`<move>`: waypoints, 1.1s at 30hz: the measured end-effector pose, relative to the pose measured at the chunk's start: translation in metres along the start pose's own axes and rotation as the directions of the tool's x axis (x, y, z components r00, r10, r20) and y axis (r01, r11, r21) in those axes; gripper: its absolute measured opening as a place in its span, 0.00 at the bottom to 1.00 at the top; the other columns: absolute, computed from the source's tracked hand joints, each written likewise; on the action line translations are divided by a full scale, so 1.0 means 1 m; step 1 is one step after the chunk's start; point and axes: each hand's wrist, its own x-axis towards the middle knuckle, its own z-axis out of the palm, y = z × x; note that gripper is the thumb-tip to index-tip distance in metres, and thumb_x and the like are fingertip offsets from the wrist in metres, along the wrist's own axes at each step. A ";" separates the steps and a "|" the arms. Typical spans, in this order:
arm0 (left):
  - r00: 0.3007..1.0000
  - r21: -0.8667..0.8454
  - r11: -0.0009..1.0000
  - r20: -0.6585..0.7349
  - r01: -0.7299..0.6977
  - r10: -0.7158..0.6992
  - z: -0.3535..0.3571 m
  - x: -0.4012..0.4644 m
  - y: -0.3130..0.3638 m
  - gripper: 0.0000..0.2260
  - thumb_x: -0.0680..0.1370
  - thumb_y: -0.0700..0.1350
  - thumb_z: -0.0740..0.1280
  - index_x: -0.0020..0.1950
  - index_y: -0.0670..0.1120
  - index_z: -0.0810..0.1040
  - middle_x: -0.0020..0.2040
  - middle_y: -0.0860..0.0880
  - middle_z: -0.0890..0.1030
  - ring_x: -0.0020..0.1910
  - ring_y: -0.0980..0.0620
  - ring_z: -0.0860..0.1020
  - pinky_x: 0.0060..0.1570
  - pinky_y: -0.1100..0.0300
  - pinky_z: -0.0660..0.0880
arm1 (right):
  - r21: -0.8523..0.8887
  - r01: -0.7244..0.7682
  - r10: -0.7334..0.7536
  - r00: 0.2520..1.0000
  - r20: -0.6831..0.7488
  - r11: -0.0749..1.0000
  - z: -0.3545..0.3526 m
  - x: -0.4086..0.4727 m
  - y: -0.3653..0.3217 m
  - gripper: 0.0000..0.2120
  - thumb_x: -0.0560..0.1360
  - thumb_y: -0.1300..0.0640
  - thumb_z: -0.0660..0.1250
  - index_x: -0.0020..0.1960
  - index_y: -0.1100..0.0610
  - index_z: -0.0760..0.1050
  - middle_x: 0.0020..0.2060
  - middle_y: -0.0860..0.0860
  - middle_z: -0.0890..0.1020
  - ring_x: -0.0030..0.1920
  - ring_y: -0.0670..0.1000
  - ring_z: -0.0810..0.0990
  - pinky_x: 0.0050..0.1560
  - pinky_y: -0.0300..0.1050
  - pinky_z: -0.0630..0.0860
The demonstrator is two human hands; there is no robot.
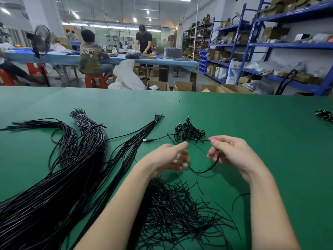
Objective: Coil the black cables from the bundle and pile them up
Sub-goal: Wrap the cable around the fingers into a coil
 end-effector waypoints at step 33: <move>0.972 -0.478 0.849 -0.178 -0.223 0.155 0.003 0.008 -0.004 0.19 0.87 0.51 0.50 0.62 0.46 0.78 0.63 0.47 0.82 0.63 0.53 0.79 0.55 0.60 0.76 | -0.251 0.213 -0.116 0.929 0.352 0.944 0.041 0.001 -0.002 0.08 0.79 0.55 0.70 0.44 0.54 0.86 0.32 0.49 0.83 0.26 0.47 0.73 0.34 0.39 0.72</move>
